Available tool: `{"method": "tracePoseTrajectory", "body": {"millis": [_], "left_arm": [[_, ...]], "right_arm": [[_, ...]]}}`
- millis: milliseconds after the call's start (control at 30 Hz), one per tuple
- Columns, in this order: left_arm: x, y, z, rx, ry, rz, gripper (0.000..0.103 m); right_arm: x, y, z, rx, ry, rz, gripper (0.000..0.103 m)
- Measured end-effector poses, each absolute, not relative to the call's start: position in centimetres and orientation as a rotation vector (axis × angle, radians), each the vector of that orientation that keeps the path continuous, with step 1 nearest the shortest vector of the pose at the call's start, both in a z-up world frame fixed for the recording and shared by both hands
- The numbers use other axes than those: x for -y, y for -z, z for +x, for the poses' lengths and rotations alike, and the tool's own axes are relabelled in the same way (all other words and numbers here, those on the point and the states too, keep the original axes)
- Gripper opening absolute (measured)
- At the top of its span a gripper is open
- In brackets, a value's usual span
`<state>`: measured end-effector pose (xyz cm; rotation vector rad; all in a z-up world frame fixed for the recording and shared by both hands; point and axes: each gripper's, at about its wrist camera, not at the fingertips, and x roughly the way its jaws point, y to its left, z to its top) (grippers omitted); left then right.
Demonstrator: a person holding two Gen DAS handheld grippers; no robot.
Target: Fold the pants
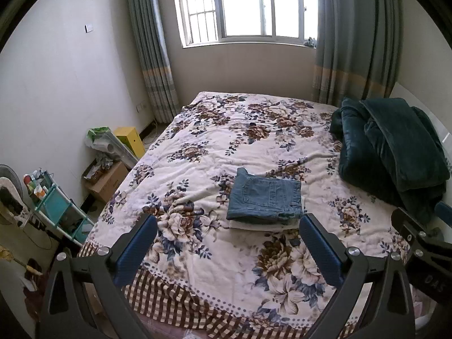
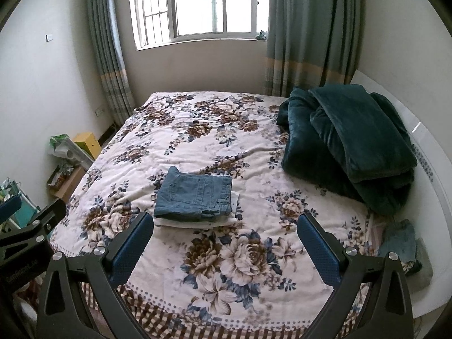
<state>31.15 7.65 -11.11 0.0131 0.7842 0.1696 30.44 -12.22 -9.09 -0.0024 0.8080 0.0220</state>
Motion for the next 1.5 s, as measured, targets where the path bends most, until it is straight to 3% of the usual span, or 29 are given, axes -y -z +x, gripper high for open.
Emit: {"method": "tracePoseTrajectory", "body": {"millis": [1500], "left_arm": [[-6.6,9.7,31.5,-0.771,-0.184,0.007,0.103]], "right_arm": [[12.0,8.5,30.8,-0.795,-0.031,0.004,0.103]]}}
